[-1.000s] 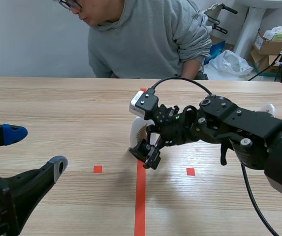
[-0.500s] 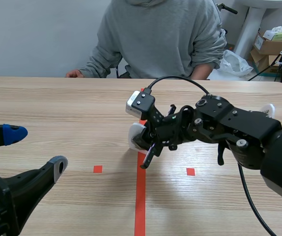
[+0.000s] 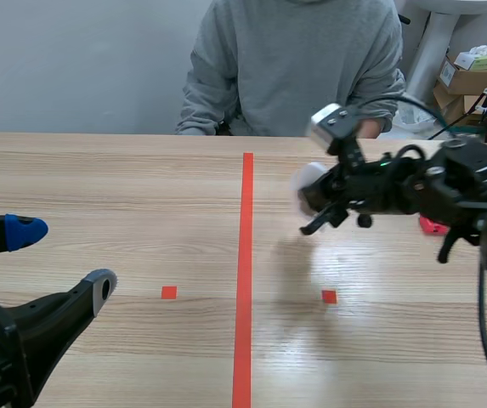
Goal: Do the leaf sorting experiment
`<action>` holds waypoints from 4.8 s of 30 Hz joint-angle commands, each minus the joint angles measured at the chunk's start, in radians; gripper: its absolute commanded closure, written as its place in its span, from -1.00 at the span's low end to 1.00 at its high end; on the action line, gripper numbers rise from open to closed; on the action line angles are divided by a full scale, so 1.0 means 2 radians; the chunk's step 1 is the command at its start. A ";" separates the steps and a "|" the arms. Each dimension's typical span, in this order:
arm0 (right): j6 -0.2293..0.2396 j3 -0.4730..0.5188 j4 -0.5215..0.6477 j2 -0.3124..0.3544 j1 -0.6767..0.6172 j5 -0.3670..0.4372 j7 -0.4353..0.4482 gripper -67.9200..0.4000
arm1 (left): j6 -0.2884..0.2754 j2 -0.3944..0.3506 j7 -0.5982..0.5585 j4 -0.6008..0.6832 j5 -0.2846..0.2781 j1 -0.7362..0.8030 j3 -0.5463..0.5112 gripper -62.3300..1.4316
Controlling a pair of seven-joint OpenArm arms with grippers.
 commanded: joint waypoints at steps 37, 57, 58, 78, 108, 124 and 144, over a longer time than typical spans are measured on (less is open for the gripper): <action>-0.110 0.293 -0.074 0.058 -0.101 -0.005 0.001 0.79 | 0.002 0.001 -0.007 0.011 -0.005 -0.002 -0.002 -0.93; -0.108 0.293 -0.074 0.059 -0.101 -0.035 -0.011 -0.29 | 0.002 0.001 0.004 0.011 -0.005 -0.002 -0.002 -0.93; -0.108 0.294 -0.074 0.059 -0.103 -0.031 -0.012 -0.35 | 0.002 0.001 0.004 0.011 -0.005 -0.002 -0.002 -0.93; 0.074 0.472 0.306 0.071 -0.413 0.024 -0.023 -0.71 | 0.002 0.001 0.004 0.011 -0.005 -0.003 -0.002 -0.93; 0.113 0.307 0.453 0.078 -0.449 0.079 -0.093 -0.71 | 0.002 0.001 0.008 0.011 -0.003 -0.021 -0.002 -0.93; 0.113 0.308 0.453 0.076 -0.449 0.080 -0.084 -0.70 | 0.002 0.001 0.008 0.011 -0.003 -0.021 -0.002 -0.93; 0.113 0.308 0.453 0.076 -0.449 0.080 -0.078 -0.70 | 0.002 0.001 0.008 0.011 -0.003 -0.021 -0.002 -0.93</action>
